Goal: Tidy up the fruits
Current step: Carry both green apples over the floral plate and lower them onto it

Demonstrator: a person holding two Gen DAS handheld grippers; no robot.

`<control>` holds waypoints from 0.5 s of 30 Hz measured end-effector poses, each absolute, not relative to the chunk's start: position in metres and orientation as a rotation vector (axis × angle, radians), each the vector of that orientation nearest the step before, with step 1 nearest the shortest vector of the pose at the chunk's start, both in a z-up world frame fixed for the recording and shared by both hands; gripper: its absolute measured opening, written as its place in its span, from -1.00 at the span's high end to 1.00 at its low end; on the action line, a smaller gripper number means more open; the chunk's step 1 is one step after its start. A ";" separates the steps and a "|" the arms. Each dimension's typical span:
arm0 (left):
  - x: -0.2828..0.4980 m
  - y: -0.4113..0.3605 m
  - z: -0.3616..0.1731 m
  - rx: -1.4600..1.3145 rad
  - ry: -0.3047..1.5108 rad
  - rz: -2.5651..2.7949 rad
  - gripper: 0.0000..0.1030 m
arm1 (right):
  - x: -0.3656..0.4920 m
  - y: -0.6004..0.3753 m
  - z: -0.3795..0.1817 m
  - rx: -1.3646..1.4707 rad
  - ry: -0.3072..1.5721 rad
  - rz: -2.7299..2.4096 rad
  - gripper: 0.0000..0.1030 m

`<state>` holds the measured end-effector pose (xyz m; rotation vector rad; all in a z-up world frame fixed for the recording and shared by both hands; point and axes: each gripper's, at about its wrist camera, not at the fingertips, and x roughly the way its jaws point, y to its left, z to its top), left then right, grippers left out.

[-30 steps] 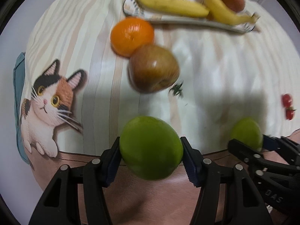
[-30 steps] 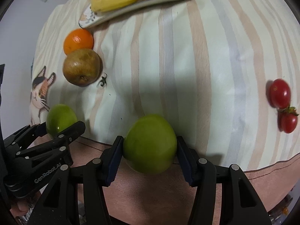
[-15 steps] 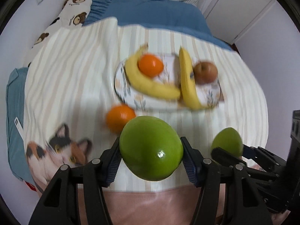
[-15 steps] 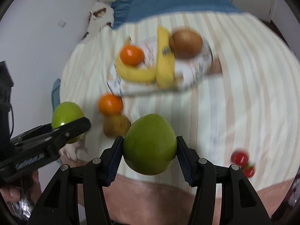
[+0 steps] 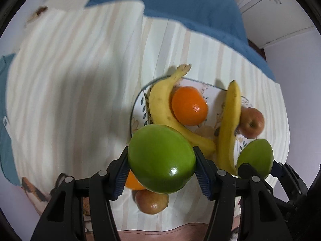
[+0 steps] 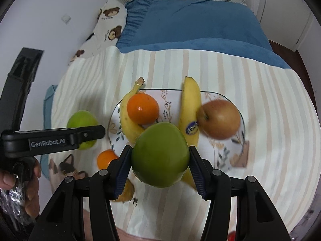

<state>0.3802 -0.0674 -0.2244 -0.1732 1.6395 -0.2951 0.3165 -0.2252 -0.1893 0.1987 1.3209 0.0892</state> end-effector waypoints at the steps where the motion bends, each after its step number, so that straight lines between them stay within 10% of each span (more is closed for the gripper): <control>1: 0.384 -0.067 -0.233 -0.189 1.666 -0.294 -0.11 | 0.323 -0.223 -0.195 0.191 1.330 0.090 -0.13; 15: 0.385 -0.058 -0.283 -0.327 1.824 -0.311 -0.11 | 0.365 -0.201 -0.246 0.111 1.426 0.095 -0.13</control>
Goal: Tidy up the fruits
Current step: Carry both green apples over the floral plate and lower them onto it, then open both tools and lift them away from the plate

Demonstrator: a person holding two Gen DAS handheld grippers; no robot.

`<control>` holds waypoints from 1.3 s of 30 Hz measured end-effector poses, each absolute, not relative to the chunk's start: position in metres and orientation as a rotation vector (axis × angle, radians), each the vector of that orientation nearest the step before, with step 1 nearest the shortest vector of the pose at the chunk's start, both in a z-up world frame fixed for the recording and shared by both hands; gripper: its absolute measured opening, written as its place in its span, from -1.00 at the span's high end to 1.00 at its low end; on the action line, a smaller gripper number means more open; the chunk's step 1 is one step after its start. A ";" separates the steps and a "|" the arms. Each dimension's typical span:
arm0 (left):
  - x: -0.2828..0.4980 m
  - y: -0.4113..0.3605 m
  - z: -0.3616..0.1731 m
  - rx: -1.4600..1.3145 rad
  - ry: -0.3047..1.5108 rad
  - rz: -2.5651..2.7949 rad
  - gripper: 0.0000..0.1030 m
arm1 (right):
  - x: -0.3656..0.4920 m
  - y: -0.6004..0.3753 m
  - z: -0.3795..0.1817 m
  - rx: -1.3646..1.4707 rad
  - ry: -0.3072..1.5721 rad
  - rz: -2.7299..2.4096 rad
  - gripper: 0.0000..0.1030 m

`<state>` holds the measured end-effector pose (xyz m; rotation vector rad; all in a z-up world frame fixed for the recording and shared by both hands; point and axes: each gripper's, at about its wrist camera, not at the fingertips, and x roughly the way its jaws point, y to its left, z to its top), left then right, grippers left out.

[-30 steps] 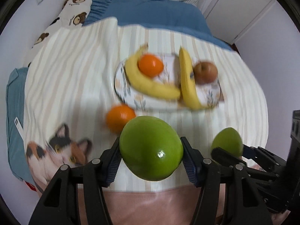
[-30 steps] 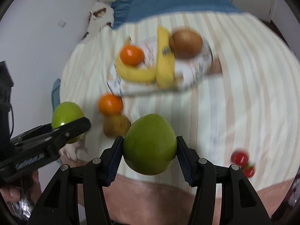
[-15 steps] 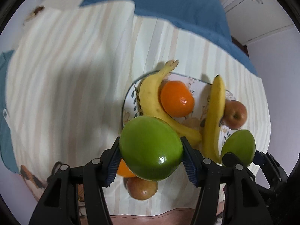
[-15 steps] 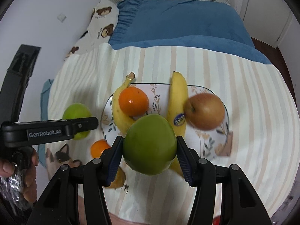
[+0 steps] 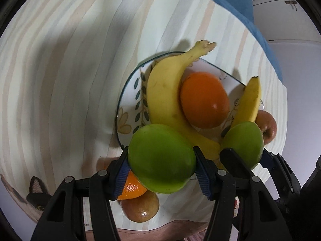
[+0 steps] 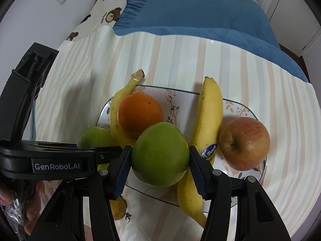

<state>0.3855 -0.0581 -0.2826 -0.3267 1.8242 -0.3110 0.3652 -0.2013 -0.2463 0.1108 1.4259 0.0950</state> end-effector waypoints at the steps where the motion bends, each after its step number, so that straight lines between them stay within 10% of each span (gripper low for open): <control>1: 0.385 -0.056 -0.284 -0.343 1.832 -0.311 -0.11 | 0.367 -0.200 -0.249 0.107 1.432 0.093 -0.13; 16: 0.388 -0.050 -0.291 -0.386 1.853 -0.284 -0.17 | 0.373 -0.198 -0.254 0.098 1.439 0.083 -0.21; 30: 0.382 -0.053 -0.253 -0.185 1.708 -0.269 -0.90 | 0.357 -0.217 -0.235 0.126 1.417 0.010 -0.48; 39: 0.357 -0.055 -0.206 0.028 1.490 -0.196 -0.96 | 0.320 -0.244 -0.206 0.154 1.351 -0.104 -0.86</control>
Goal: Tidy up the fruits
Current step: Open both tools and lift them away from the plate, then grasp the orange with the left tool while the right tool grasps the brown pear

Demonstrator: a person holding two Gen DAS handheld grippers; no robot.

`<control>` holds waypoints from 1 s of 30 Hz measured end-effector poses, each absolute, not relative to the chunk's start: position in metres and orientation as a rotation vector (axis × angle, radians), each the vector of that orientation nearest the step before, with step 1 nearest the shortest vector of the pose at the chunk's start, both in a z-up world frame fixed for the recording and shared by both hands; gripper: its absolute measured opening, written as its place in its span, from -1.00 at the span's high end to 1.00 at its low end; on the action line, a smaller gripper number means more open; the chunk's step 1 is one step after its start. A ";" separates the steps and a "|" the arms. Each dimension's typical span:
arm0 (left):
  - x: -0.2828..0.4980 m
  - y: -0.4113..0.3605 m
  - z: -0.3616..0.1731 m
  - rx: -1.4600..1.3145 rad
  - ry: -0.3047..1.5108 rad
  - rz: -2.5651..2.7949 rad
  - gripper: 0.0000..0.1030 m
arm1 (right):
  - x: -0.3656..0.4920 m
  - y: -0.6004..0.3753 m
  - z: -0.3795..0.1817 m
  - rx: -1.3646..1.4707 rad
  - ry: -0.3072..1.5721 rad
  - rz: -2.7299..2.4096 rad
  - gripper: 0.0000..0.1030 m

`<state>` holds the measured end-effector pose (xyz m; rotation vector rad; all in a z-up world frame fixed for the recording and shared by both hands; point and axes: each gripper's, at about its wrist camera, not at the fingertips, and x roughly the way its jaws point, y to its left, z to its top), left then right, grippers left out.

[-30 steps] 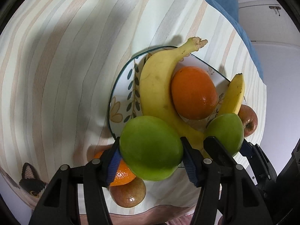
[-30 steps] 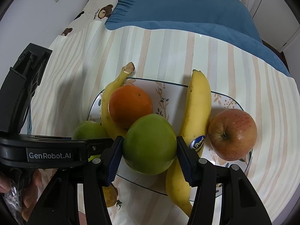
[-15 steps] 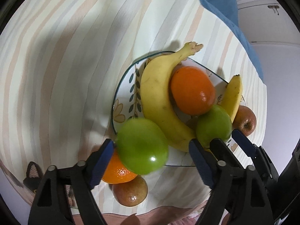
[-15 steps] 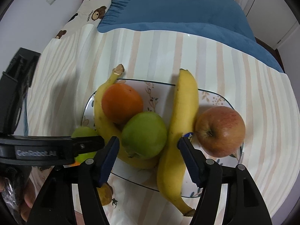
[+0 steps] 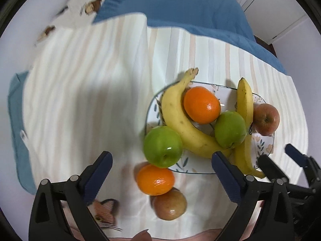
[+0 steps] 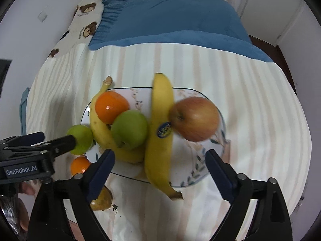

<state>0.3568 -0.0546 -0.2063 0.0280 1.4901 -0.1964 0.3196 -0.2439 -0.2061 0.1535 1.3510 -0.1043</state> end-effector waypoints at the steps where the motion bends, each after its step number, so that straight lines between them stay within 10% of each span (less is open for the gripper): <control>1: 0.352 -0.055 -0.200 0.042 1.459 -0.185 -0.96 | 0.316 -0.247 -0.203 0.159 1.345 -0.114 -0.88; 30: 0.211 -0.037 -0.060 0.080 0.993 -0.170 -0.96 | 0.172 -0.236 -0.051 0.083 1.000 -0.216 -0.93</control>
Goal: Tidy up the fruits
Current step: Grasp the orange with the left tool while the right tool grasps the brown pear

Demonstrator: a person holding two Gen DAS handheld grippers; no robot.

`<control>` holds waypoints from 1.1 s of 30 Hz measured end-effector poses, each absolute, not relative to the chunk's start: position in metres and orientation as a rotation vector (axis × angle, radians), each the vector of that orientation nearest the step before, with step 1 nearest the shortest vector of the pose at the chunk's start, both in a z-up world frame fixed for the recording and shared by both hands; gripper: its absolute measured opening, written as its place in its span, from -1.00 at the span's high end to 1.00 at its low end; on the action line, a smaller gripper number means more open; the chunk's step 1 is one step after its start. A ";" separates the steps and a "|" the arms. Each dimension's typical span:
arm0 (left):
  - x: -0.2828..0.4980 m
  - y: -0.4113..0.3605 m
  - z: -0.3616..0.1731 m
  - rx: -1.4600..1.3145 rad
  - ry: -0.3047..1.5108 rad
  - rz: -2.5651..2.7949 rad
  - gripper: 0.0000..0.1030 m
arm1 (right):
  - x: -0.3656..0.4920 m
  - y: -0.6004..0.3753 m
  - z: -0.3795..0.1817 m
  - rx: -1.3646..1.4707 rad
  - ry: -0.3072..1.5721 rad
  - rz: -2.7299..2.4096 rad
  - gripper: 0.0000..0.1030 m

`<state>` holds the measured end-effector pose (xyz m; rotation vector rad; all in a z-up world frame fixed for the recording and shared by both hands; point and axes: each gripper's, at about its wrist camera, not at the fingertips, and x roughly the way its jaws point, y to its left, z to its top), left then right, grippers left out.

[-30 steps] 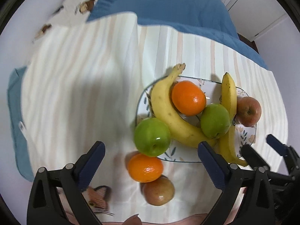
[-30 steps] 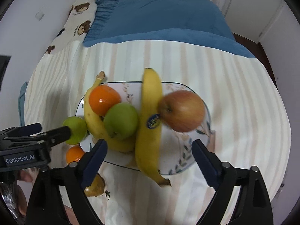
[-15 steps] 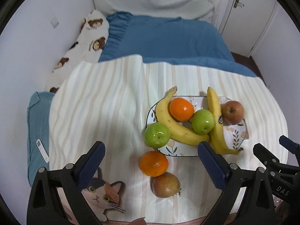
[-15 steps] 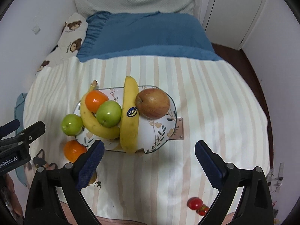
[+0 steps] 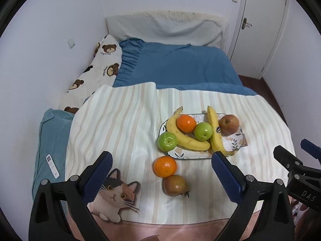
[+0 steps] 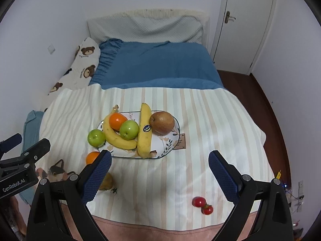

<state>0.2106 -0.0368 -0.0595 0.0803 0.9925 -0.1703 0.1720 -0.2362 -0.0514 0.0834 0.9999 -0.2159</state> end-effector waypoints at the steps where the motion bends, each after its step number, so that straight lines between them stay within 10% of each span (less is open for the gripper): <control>1: 0.204 -0.036 -0.054 0.082 0.977 -0.171 -0.96 | 0.167 -0.235 -0.047 0.087 0.991 -0.214 -0.93; 17: 0.187 -0.038 -0.049 0.132 0.937 -0.158 -1.00 | 0.137 -0.230 -0.035 0.191 0.946 -0.207 -1.00; 33: 0.234 0.025 -0.193 0.401 1.175 0.112 -1.00 | 0.209 -0.179 -0.234 0.478 1.328 0.045 -0.94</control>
